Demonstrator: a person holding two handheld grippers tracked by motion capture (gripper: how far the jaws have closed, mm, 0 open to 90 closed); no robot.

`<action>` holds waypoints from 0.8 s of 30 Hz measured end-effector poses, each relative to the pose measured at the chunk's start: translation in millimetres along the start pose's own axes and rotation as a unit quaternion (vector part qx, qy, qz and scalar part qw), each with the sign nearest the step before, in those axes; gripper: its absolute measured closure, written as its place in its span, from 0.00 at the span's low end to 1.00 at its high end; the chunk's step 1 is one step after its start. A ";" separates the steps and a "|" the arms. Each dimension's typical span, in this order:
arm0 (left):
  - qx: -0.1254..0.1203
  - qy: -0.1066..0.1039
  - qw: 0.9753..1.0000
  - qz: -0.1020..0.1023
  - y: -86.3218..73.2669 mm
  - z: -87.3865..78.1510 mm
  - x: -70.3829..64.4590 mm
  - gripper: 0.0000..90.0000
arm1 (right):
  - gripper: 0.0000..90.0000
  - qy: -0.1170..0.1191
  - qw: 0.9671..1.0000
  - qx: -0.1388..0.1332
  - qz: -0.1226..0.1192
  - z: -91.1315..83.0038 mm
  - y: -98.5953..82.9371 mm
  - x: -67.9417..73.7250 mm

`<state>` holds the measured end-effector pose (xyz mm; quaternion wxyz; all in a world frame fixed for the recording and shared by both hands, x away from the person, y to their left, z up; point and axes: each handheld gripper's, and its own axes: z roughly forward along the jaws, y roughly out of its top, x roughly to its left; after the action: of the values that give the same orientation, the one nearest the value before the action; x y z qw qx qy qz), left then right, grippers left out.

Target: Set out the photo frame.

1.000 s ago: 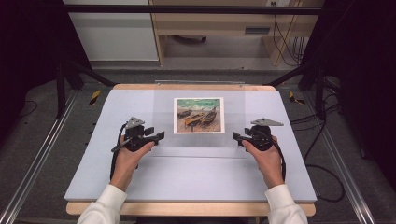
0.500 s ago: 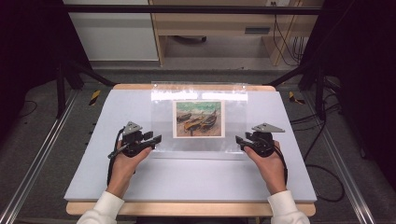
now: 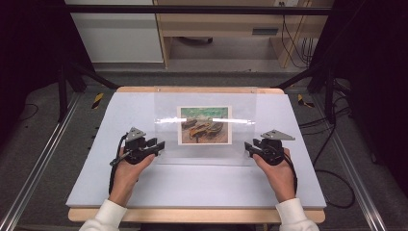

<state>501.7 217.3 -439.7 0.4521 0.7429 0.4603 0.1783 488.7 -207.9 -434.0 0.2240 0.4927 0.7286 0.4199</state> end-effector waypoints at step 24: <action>0.010 0.003 1.000 0.003 -7.2 -7.5 -4.2 0.71 | 0.75 0.002 1.000 0.001 0.001 -8.7 -8.8 2.2</action>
<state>490.7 218.8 -441.1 0.4427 0.7483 0.4614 0.1767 476.7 -210.7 -436.3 0.2216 0.4931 0.7290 0.4199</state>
